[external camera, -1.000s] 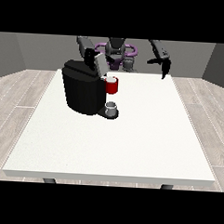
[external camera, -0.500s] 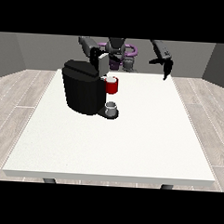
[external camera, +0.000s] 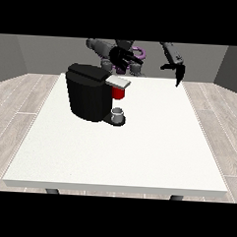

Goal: Insert the coffee pod into the coffee machine and close the lid

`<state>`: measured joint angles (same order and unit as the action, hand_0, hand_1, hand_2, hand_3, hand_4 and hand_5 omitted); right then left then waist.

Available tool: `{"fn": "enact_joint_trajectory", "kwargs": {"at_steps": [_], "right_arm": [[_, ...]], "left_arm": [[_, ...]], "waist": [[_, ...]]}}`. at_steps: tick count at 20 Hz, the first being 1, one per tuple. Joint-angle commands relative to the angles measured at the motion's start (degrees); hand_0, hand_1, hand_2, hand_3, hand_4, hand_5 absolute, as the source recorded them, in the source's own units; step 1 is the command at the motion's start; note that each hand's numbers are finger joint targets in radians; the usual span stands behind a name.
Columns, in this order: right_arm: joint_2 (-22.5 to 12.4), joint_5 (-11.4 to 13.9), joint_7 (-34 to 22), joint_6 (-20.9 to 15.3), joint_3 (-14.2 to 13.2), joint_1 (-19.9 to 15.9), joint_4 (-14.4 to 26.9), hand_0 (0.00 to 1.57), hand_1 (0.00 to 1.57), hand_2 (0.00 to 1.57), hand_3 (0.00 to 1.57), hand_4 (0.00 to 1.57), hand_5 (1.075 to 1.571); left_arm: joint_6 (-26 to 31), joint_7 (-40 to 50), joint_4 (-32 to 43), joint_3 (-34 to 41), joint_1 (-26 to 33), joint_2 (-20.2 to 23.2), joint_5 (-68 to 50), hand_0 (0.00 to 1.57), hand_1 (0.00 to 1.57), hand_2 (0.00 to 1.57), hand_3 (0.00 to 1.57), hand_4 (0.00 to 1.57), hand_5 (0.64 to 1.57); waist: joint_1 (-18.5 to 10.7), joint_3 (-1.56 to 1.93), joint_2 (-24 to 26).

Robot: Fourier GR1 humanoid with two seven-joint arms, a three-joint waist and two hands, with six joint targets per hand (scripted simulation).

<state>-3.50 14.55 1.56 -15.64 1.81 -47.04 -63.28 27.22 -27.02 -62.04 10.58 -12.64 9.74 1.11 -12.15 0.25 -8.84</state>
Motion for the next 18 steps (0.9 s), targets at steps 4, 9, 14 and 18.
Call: {"fn": "enact_joint_trajectory", "kwargs": {"at_steps": [4, 9, 14, 18], "right_arm": [[3.35, 1.73, 4.47, -2.25, 1.76, -4.54, 3.27, 0.0, 0.0, 0.0, 0.0, 0.39, 1.571], [3.44, -1.68, 5.75, -0.39, 7.82, -3.97, 2.14, 0.0, 0.0, 0.0, 0.0, 0.43, 1.571], [3.48, -3.14, 7.69, 3.47, 16.56, 4.77, 1.05, 0.0, 0.0, 0.0, 0.0, 0.53, 1.571], [3.49, -10.86, 15.44, 5.59, 23.93, 12.71, -4.65, 0.0, 0.0, 0.0, 0.0, 0.46, 1.571]], "left_arm": [[-0.04, -0.63, 0.71, -0.53, -0.77, -0.24, 0.04, 0.0, 0.0, 0.0, 0.0, 0.32, 1.571], [-1.73, -7.08, 4.47, -1.53, -1.2, -2.2, 1.94, 0.0, 0.0, 0.0, 0.0, 0.4, 1.571], [-1.48, -4.81, 5.89, -1.72, 2.93, -2.12, 1.86, 0.0, 0.0, 0.0, 0.0, 0.17, 1.571], [-0.46, -8.97, 7.66, -0.82, 1.07, -0.13, 2.02, 0.0, 0.0, 0.0, 0.0, 0.17, 1.571]], "waist": [[-1.69, -0.25, -1.22], [-1.11, -0.28, -2.45], [0.93, -0.26, 4.18], [1.84, -0.25, 1.52]]}}
